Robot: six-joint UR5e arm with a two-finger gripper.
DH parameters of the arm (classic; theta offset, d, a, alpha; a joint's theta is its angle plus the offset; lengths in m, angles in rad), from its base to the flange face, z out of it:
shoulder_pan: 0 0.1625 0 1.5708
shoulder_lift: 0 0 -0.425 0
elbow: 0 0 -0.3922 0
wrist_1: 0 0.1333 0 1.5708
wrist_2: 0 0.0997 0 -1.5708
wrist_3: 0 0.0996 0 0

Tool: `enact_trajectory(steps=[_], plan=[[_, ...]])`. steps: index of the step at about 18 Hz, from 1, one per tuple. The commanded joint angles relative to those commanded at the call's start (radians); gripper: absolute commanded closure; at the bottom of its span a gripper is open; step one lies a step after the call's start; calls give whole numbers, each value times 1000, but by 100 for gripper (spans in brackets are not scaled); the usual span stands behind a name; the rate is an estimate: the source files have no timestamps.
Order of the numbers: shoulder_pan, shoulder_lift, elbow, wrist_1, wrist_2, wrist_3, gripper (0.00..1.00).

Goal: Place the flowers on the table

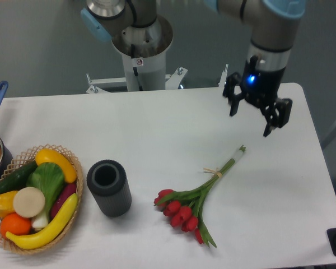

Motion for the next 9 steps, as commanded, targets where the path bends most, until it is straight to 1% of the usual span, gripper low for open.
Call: enact_trajectory(steps=[3, 9], plan=[[20, 11, -3, -23, 0, 43, 0], [25, 9, -5, -25, -5, 54, 0]])
